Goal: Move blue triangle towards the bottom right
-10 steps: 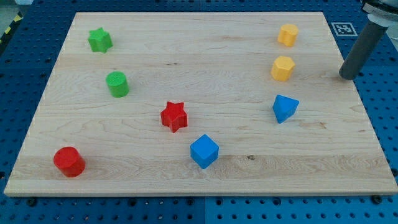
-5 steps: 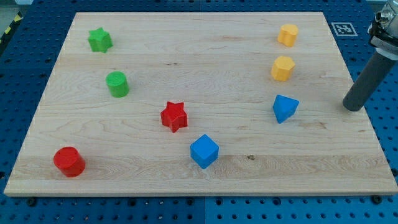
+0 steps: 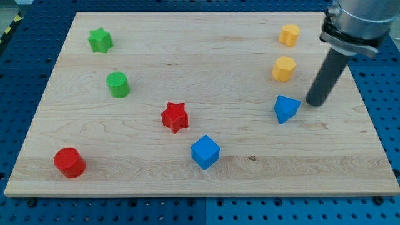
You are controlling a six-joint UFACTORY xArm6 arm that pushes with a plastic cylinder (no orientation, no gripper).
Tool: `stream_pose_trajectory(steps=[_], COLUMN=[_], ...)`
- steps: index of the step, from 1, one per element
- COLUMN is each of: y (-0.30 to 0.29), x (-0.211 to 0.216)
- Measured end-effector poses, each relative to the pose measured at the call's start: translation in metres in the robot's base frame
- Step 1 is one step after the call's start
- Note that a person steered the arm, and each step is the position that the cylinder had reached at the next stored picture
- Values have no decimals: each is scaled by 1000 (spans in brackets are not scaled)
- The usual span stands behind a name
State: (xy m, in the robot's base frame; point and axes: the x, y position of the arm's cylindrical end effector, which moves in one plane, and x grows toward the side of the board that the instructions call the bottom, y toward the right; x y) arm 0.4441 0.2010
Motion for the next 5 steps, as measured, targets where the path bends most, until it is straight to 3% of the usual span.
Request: stream_pose_trajectory(steps=[2,5], y=[-58,-79], x=[-21,-20])
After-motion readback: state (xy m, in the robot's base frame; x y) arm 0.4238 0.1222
